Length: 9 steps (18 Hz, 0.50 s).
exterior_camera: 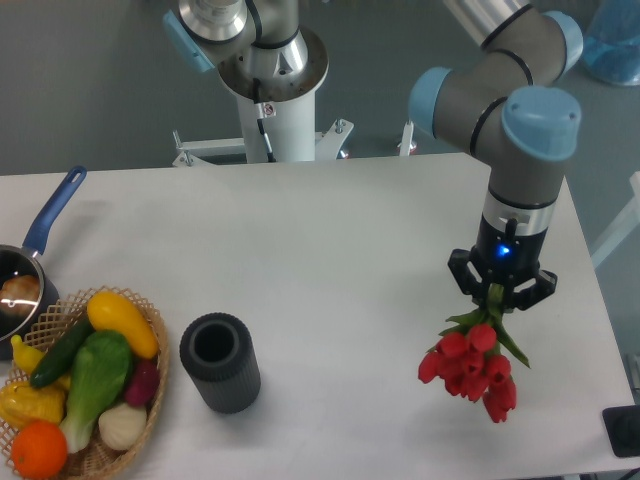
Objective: Insert the flowers into the vase
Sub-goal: 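Lift the held red tulip bunch up from the table edge, then carry the tulips over the dark grey vase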
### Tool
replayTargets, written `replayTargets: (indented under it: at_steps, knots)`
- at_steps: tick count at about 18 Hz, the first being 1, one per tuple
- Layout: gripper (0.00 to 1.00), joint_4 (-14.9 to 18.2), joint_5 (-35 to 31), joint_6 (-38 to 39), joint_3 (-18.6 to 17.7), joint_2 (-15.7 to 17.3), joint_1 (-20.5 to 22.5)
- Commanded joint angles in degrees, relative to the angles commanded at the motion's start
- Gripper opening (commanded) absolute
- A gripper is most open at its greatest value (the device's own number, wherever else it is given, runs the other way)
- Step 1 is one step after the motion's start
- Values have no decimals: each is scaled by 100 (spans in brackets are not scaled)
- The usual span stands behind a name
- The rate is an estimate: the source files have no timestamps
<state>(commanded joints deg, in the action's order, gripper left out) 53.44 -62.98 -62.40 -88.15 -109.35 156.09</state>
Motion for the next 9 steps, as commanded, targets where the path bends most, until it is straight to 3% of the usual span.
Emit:
replayTargets:
  at_steps: [7, 9]
  knots:
    - [0, -317, 3208, 781, -203, 230, -34]
    - [0, -369, 3686, 809, -203, 273, -43]
